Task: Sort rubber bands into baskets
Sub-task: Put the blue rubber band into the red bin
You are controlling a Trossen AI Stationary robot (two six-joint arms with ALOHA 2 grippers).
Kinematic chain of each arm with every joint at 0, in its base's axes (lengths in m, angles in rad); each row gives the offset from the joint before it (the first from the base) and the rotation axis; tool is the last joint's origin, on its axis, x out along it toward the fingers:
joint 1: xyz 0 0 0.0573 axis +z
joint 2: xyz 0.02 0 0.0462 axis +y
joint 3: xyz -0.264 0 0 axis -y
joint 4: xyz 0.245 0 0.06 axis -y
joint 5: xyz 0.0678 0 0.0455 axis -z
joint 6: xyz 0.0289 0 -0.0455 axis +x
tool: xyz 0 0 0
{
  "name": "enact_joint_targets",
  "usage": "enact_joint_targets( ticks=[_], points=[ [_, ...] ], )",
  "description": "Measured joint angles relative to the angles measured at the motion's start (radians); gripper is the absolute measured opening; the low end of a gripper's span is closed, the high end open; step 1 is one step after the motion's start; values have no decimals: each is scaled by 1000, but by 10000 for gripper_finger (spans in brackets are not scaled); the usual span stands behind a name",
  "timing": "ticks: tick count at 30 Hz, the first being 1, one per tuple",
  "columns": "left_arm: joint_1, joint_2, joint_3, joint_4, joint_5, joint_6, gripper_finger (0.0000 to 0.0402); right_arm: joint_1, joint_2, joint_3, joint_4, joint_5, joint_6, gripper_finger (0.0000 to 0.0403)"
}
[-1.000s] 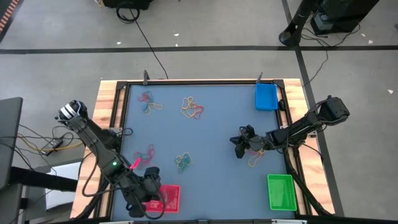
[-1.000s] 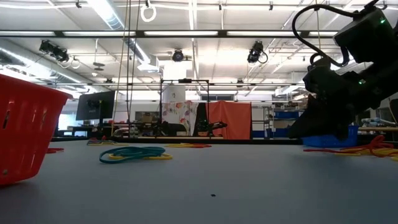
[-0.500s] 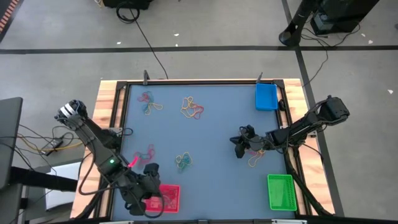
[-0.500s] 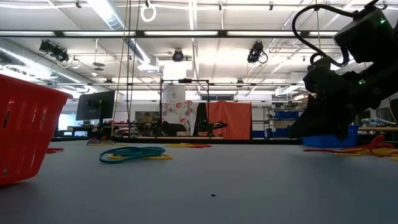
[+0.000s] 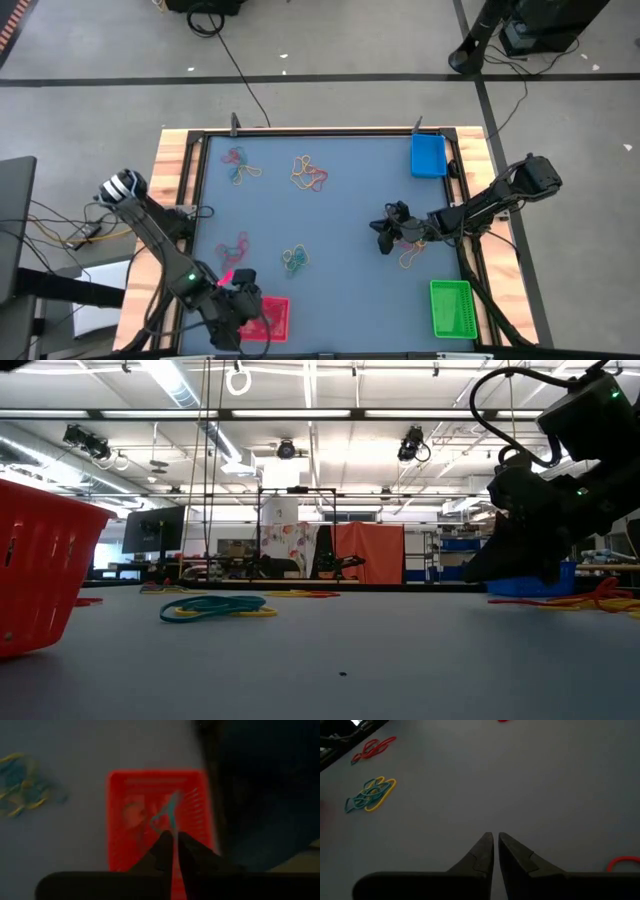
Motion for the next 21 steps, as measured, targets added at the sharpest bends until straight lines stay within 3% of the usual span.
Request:
enact_joint_targets(
  ticks=[6,10,15,21],
  points=[
    [50,-17,0,-328,-176,-171,88,0,0,0,0,0,0,41],
    [88,-17,0,-446,-182,-209,98,0,0,0,0,0,0,41],
    [157,-18,-89,-441,-175,-197,96,0,0,0,0,-1,-4,41],
    [250,-30,-312,-346,-64,-152,95,0,0,0,0,-1,-27,41]
  ],
)
